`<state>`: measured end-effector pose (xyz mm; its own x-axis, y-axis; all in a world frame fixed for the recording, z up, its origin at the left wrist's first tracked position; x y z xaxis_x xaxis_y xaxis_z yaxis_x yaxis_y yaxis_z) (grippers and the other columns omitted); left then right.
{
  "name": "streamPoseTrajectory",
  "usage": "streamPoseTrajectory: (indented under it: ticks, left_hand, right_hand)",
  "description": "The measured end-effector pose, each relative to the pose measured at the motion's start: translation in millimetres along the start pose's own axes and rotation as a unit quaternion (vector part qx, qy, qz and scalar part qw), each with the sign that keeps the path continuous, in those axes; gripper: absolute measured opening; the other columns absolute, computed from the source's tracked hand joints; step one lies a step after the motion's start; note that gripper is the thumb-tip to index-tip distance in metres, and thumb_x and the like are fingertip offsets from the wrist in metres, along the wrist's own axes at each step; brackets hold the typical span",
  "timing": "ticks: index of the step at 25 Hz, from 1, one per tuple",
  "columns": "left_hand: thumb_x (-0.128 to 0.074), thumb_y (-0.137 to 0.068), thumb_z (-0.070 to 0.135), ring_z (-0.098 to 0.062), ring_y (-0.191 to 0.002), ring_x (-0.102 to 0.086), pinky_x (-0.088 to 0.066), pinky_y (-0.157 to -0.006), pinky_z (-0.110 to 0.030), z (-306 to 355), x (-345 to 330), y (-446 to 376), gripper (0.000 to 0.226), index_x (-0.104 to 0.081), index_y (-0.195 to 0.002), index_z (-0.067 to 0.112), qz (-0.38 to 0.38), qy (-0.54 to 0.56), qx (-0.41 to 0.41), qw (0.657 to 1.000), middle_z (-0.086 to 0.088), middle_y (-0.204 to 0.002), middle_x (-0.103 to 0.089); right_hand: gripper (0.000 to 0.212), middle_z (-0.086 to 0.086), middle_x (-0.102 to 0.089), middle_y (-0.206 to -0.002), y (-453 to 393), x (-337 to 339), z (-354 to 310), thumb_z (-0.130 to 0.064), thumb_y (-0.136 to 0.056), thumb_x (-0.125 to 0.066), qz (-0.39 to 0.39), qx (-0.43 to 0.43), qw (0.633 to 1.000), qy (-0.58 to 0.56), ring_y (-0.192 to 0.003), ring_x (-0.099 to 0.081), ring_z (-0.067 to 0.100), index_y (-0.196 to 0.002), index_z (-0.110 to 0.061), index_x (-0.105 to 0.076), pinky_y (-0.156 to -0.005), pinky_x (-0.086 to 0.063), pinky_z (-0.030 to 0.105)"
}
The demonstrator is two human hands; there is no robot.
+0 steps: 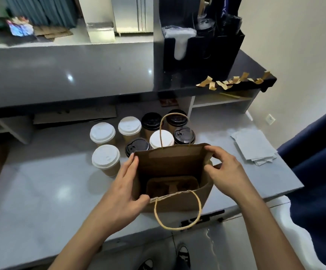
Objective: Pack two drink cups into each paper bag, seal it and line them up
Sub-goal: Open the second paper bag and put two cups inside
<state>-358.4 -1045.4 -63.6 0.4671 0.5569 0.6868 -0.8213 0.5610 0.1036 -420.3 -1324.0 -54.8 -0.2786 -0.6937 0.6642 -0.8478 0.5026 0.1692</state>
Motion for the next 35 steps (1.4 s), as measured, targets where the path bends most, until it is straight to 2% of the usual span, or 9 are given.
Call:
streamPoseTrajectory:
  ticks: [4, 6, 9, 12, 15, 18, 23, 27, 35]
  left_hand:
    - [-0.054, -0.073, 0.046, 0.023, -0.139, -0.006, -0.035, -0.111, -0.015, 1.1, -1.8, 3.6, 0.099, -0.007, -0.160, 0.037, 0.048, 0.006, 0.047, 0.998, 0.032, -0.162, 0.002]
    - [-0.057, -0.073, 0.045, 0.032, -0.128, -0.014, -0.044, -0.090, -0.008, 4.6, -6.2, 6.5, 0.100, -0.007, -0.159, 0.040, 0.065, 0.008, 0.072, 0.995, 0.035, -0.161, 0.002]
    - [-0.066, -0.079, 0.030, 0.036, -0.107, -0.032, -0.042, -0.084, -0.005, 3.3, -8.8, 10.7, 0.098, -0.011, -0.160, 0.037, 0.084, 0.012, 0.098, 0.992, 0.029, -0.163, -0.005]
    - [-0.062, -0.075, 0.037, 0.021, -0.119, -0.037, -0.046, -0.092, -0.019, 3.0, -6.2, 14.7, 0.099, -0.011, -0.160, 0.037, 0.106, 0.011, 0.116, 0.988, 0.028, -0.162, -0.007]
    - [-0.067, -0.082, 0.027, 0.004, -0.146, -0.021, -0.045, -0.107, -0.036, 3.7, -8.9, 16.7, 0.099, -0.008, -0.160, 0.037, 0.112, 0.014, 0.121, 0.986, 0.028, -0.163, -0.002]
    - [-0.066, -0.084, 0.028, 0.003, -0.149, -0.013, -0.038, -0.114, -0.033, 5.4, -9.8, 17.1, 0.098, -0.004, -0.160, 0.039, 0.107, 0.011, 0.115, 0.988, 0.030, -0.163, 0.003]
    - [-0.055, -0.074, 0.046, 0.012, -0.145, -0.010, -0.032, -0.107, -0.016, 6.9, -8.4, 14.8, 0.101, -0.003, -0.160, 0.040, 0.104, 0.012, 0.108, 0.989, 0.034, -0.161, 0.006]
    - [-0.050, -0.071, 0.049, 0.015, -0.146, -0.001, -0.023, -0.117, -0.019, 5.5, -9.6, 14.2, 0.102, -0.002, -0.160, 0.037, 0.102, 0.010, 0.111, 0.989, 0.034, -0.160, 0.009]
    - [-0.050, -0.074, 0.049, 0.018, -0.144, 0.004, -0.015, -0.114, -0.013, 6.4, -10.7, 11.6, 0.100, 0.000, -0.160, 0.038, 0.096, 0.011, 0.114, 0.989, 0.036, -0.159, 0.011]
  right_hand:
    - [0.046, -0.013, -0.057, -0.125, -23.7, -0.2, -8.9, -0.033, -0.092, -0.068, -0.048, 0.059, 0.997, 0.018, -0.076, -0.063, -0.004, -0.135, -0.045, -0.056, -0.059, -0.041, 0.008]
    - [0.040, -0.013, -0.054, -0.119, -32.5, 3.3, -13.3, -0.045, -0.090, -0.071, -0.059, 0.083, 0.994, 0.030, -0.078, -0.062, -0.003, -0.129, -0.044, -0.060, -0.060, -0.040, 0.008]
    - [0.024, -0.015, -0.057, -0.109, -39.1, 9.1, -18.8, -0.052, -0.089, -0.070, -0.062, 0.107, 0.992, 0.033, -0.080, -0.063, -0.003, -0.111, -0.043, -0.067, -0.064, -0.043, 0.014]
    - [0.014, -0.016, -0.067, -0.083, -44.9, 15.6, -23.6, -0.051, -0.089, -0.070, -0.045, 0.106, 0.993, 0.013, -0.071, -0.064, -0.002, -0.085, -0.037, -0.070, -0.060, -0.045, 0.021]
    - [0.025, -0.015, -0.068, -0.070, -62.5, 27.0, -28.8, -0.045, -0.092, -0.068, 0.020, 0.113, 0.993, -0.037, -0.069, -0.066, 0.006, -0.073, -0.030, -0.066, -0.055, -0.045, 0.018]
    - [0.013, -0.012, -0.067, -0.087, -99.0, 23.6, -32.2, -0.040, -0.090, -0.072, 0.024, 0.115, 0.993, -0.030, -0.086, -0.066, 0.012, -0.092, -0.031, -0.064, -0.065, -0.049, 0.023]
    - [0.096, 0.010, -0.042, -0.147, -148.6, -37.7, -22.0, -0.049, -0.072, -0.085, -0.098, 0.073, 0.977, 0.172, -0.131, -0.047, 0.033, -0.149, -0.026, -0.032, -0.104, -0.048, 0.049]
    - [0.109, 0.012, -0.039, -0.150, -163.7, -64.7, -7.6, -0.056, -0.065, -0.087, -0.111, 0.044, 0.966, 0.229, -0.136, -0.043, 0.035, -0.150, -0.020, -0.029, -0.108, -0.042, 0.053]
    - [0.087, 0.007, -0.052, -0.140, -158.4, -65.5, -2.1, -0.047, -0.071, -0.083, -0.068, 0.081, 0.981, 0.162, -0.124, -0.052, 0.030, -0.140, -0.022, -0.037, -0.103, -0.047, 0.049]
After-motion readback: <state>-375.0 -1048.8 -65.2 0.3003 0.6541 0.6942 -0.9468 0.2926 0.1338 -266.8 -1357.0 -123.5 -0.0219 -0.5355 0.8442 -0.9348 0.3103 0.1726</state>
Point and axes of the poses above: each hand's wrist, its own y-axis away from the middle knuckle, its own x-axis out of the back of the hand, z = x × y, the point moved 7 cm from there along -y, towards the middle knuckle
